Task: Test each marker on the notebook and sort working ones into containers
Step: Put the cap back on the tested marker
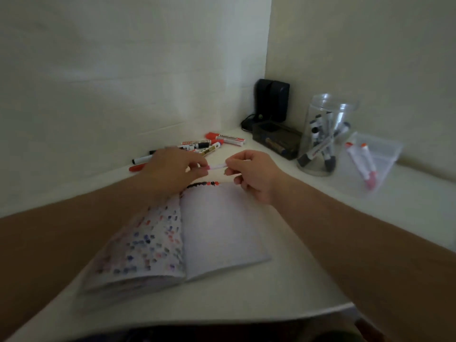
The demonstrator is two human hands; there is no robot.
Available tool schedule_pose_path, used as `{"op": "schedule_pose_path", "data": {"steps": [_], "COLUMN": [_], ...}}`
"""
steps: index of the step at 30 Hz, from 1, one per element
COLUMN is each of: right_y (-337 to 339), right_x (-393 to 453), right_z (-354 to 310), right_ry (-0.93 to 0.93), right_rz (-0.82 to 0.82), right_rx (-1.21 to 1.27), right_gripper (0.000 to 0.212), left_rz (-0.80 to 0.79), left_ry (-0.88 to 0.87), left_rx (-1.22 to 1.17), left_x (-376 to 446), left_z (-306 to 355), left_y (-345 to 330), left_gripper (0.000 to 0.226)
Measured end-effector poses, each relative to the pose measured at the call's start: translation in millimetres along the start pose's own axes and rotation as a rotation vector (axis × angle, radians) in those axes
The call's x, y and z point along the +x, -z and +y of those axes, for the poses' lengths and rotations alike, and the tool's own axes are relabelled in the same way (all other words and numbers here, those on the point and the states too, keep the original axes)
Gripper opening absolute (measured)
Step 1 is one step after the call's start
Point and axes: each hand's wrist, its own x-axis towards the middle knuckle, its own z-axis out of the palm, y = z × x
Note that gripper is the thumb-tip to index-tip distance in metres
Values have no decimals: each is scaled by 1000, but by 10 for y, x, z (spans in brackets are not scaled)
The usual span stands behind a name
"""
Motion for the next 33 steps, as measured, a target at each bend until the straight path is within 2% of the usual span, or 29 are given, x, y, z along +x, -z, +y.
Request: {"op": "schedule_pose_path", "data": {"steps": [3,6,11,15,18,20,24,26,29,33], "right_y": [251,657,1586,2287,2620,2739,2811,2816,2875,2989], "right_x": [-504,-1140,-2166,-2937,-3491,-3818,-4290,-4427,-4524,-4491], "right_z": [-97,-57,328,977,1673,2201,3092,3403,3659,3669], "right_ry": [92,210,258,173,14,-148,-451,-548,-606,-697], "right_rz": [-30,2,277,511,666,770,965,1046,1135,1144], "right_rx": [119,131,237,347,341,356,587,646,723,706], "right_gripper": [5,5,24,17,13,13,4,14,26,69], "left_rz": [71,83,-154,-404,-678,-874,-1156,-1229,-1302,-1426], "left_ry": [-62,-101,-156,-172,-98,48,334,438,470,403], "left_rx": [-39,-271,-789,-1022,-1038,-1060,-951,-882,-822,-787], "left_x": [-112,-382,-812,-1081,-1315,-1504,-1891,-2045,-2151,-2084], "left_z": [390,1027,2342,3272,3737,3921,4155,4263,4447,4599], "left_y": [321,408,-103,-787,-1450,-1959,-2902,-3197,-3484,-3522], "left_gripper": [19,8,4,4,6,8,12,17,33,64]}}
